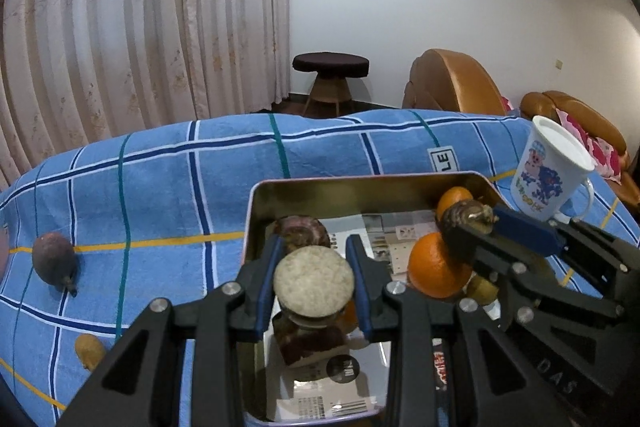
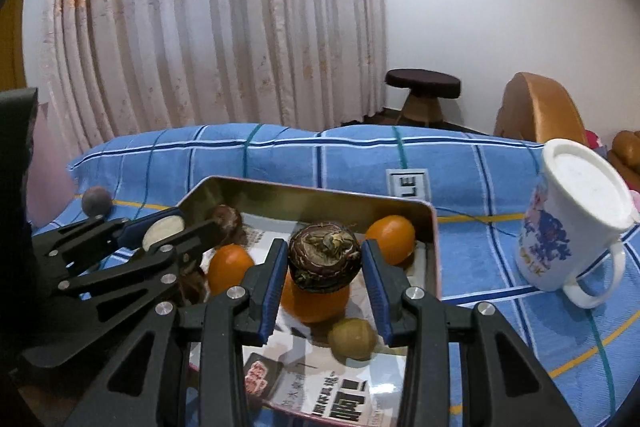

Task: Organize fruits
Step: 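Carry the brown fruit into the tin and open the right tool while the left tool drops the slice in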

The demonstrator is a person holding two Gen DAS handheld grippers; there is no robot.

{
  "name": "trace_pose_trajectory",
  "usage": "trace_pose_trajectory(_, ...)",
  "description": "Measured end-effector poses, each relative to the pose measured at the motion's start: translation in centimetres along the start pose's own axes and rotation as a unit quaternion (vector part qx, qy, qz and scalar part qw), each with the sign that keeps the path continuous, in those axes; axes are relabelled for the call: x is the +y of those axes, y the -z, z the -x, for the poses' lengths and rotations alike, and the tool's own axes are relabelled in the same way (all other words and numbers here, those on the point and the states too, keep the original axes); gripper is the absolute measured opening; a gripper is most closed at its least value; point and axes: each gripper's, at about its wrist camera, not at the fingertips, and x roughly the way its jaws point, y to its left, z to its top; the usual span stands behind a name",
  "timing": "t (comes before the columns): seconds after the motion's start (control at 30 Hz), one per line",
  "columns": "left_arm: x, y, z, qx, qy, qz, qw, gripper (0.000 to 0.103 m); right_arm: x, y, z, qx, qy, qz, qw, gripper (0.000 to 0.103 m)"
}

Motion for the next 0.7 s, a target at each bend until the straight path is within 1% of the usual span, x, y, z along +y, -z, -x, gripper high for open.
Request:
trace_pose_trajectory(0.17, 0.1, 0.1, 0.1, -0.002, -0.007, 0.001, 1.0000, 0.035, 0.6, 0.1, 0.0, 0.002, -0.019, 0.007, 1.000, 0.041)
trace_pose_trajectory(0.27, 0.1, 0.2, 0.4, -0.005, -0.007, 0.000, 1.0000, 0.035, 0.2, 0.1, -0.3, 0.014, -0.040, -0.013, 0.999, 0.042)
trace_pose_trajectory(0.33, 0.0, 0.2, 0.5, -0.008, -0.011, -0.002, 0.9999, 0.037, 0.0, 0.2, -0.5, 0.019, -0.054, -0.024, 0.998, 0.042)
trace_pose_trajectory(0.4, 0.1, 0.2, 0.9, -0.013, -0.022, 0.000, 0.9997, 0.049, -0.4, 0.1, -0.5, 0.022, -0.070, -0.041, 0.997, 0.043)
trace_pose_trajectory(0.43, 0.2, 0.1, 1.2, -0.015, -0.025, 0.003, 0.9996, 0.053, -0.7, 0.1, -0.5, 0.022, -0.081, -0.053, 0.995, 0.043)
trace_pose_trajectory(0.47, 0.4, 0.1, 1.5, -0.018, -0.028, 0.007, 0.9994, 0.061, -0.9, 0.1, -0.5, 0.021, -0.090, -0.062, 0.994, 0.044)
trace_pose_trajectory(0.5, 0.5, 0.0, 1.8, -0.020, -0.029, 0.012, 0.9993, 0.065, -1.4, 0.0, -0.4, 0.020, -0.105, -0.078, 0.991, 0.048)
trace_pose_trajectory(0.53, 0.8, -0.1, 2.1, -0.024, -0.030, 0.018, 0.9991, 0.067, -1.5, 0.0, -0.4, 0.020, -0.113, -0.087, 0.990, 0.050)
trace_pose_trajectory(0.57, 0.9, -0.1, 2.3, -0.025, -0.030, 0.020, 0.9990, 0.071, -1.8, -0.1, -0.4, 0.020, -0.119, -0.097, 0.988, 0.052)
trace_pose_trajectory(0.67, 1.1, -0.1, 2.8, -0.029, -0.034, 0.022, 0.9987, 0.078, -2.0, -0.3, 0.0, 0.006, -0.124, -0.108, 0.986, 0.055)
trace_pose_trajectory(0.7, 1.3, -0.1, 3.1, -0.031, -0.034, 0.028, 0.9986, 0.082, -2.0, -0.4, 0.2, 0.000, -0.128, -0.111, 0.986, 0.057)
